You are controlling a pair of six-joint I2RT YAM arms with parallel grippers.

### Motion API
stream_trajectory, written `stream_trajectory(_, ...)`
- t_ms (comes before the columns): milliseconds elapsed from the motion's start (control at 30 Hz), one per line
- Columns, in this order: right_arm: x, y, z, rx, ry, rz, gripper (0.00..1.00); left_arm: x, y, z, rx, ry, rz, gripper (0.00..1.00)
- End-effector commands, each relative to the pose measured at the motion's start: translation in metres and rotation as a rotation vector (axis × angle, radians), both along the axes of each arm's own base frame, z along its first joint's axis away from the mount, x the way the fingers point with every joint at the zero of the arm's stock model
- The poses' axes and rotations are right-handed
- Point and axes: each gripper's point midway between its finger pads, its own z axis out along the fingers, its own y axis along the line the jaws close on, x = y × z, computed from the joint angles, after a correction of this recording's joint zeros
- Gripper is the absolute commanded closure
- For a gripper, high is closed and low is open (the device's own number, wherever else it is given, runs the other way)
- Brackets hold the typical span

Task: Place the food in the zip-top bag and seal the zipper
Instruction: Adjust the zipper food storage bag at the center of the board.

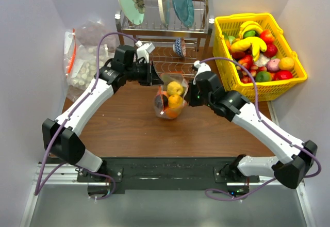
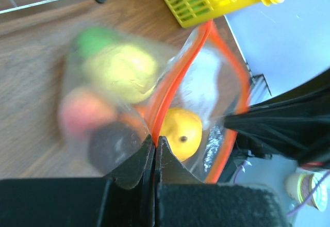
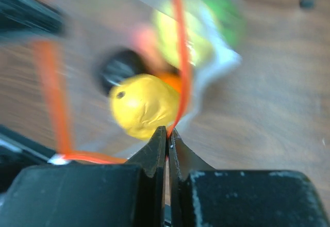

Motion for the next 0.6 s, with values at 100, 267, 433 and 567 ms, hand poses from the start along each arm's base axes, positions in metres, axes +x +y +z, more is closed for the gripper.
stream_trajectory(100,0.000,0.014,0.022,0.038,-0.007,0.054,1.00,-0.009,-0.024,0.029,-0.076,-0.032,-0.105,1.00)
stream_trajectory(267,0.016,0.015,0.011,0.037,-0.027,-0.001,1.00,-0.008,-0.027,0.009,-0.064,-0.004,-0.117,1.00)
stream_trajectory(433,0.017,0.024,0.085,0.143,-0.154,0.051,1.00,-0.009,-0.029,-0.030,-0.039,0.085,-0.124,1.00)
stream_trajectory(567,0.016,0.008,0.112,0.116,-0.230,0.035,1.00,-0.006,-0.026,-0.011,-0.021,0.058,-0.116,1.00)
